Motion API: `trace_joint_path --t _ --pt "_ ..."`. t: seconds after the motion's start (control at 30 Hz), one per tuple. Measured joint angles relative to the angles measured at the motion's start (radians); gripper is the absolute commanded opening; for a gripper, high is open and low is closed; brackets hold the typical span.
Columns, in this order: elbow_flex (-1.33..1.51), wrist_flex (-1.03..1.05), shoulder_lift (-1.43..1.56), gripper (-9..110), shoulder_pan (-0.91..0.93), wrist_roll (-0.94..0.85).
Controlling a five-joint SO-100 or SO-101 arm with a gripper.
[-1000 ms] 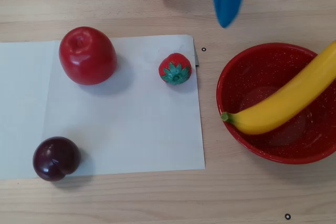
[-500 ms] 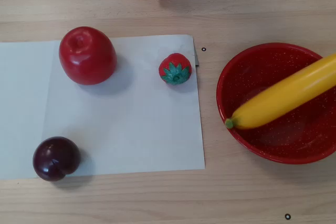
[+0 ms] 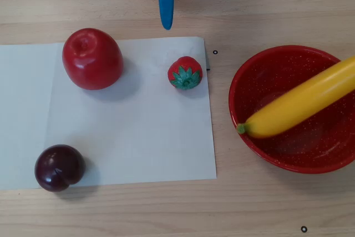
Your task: Grasp the banana and put it in the red bowl
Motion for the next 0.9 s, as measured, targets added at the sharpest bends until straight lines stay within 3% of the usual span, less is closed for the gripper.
trace_joint_path --t 0.43,0.6,0.9 --pt "0.437 -0.308 0.285 0 0.0 -0.026" --pt "0.48 -0.436 0.298 0 0.002 -0.026" --pt "0.512 -0.225 0.299 0 0.002 -0.02"
